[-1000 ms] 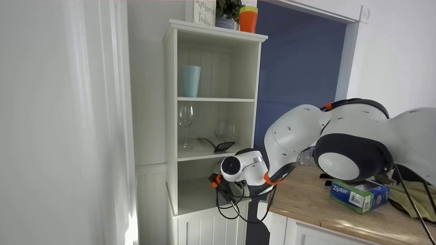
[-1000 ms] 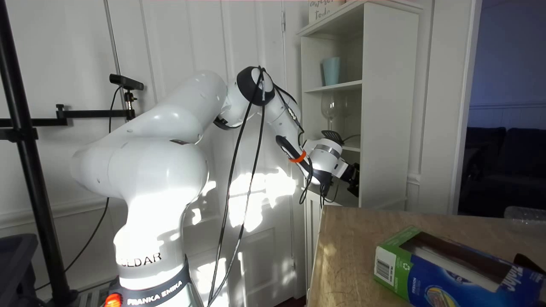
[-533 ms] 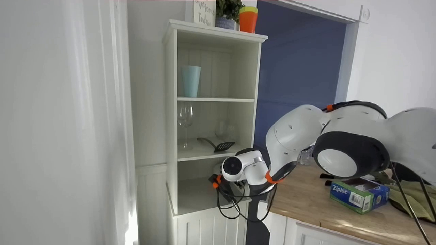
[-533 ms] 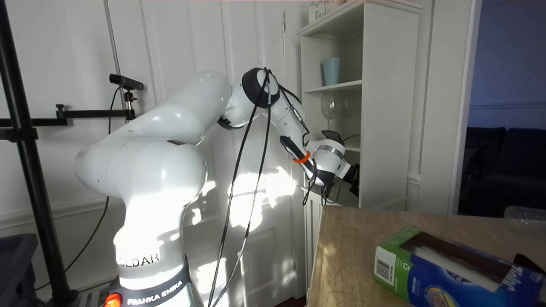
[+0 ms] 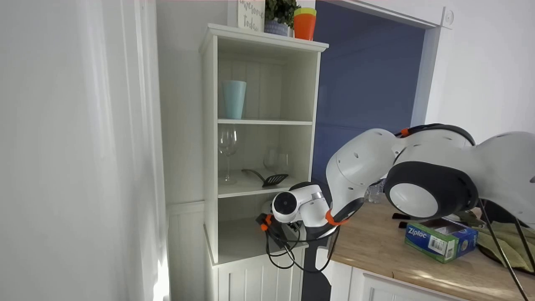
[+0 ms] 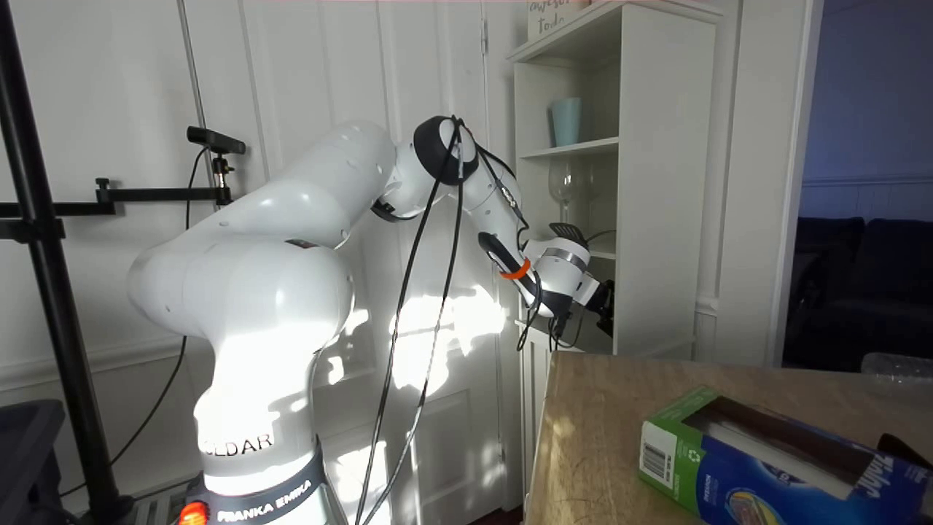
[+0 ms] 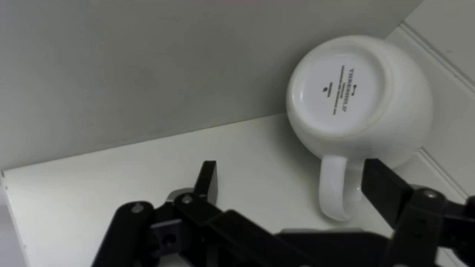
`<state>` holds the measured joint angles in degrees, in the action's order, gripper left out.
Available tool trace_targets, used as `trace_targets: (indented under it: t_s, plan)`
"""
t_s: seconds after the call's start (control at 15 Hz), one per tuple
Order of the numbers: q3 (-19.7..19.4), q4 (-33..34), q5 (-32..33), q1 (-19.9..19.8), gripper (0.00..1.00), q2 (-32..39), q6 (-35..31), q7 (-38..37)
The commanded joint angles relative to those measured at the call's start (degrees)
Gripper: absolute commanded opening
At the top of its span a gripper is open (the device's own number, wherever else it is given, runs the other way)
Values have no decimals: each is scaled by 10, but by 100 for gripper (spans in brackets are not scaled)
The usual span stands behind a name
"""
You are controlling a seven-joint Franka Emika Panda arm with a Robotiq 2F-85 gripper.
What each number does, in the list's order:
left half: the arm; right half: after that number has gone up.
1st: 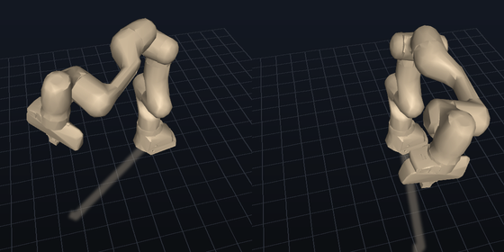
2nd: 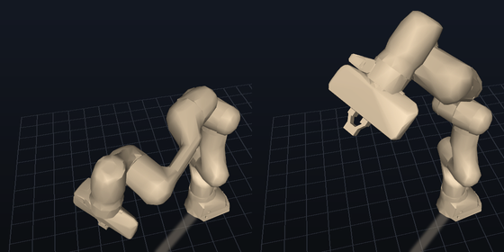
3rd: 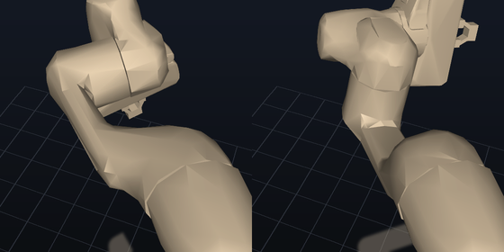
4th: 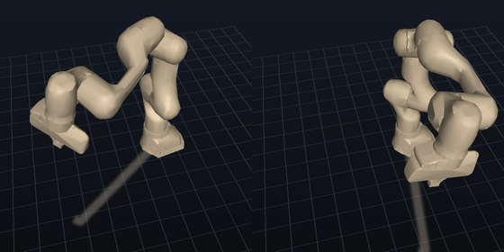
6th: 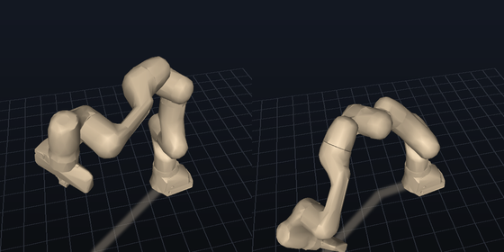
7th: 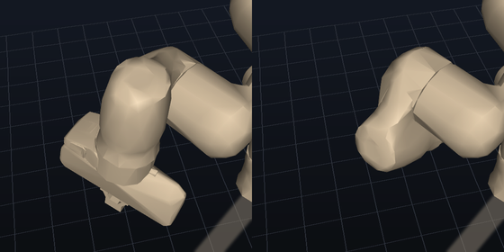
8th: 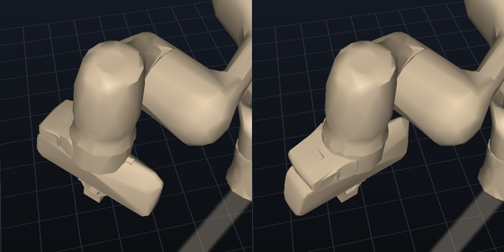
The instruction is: Remove the white mug from the bottom shelf and put it on the counter
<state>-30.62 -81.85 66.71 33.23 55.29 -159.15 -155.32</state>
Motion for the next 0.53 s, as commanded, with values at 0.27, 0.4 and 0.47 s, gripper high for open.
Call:
trace_targets:
  t_s: [0.27, 0.4, 0.47]
  plan:
    - [-2, 33, 1, -13, 100, 23, -14, -6]
    - [0, 11, -1, -3, 100, 8, -1, 2]
    - [0, 13, -1, -4, 100, 9, -2, 2]
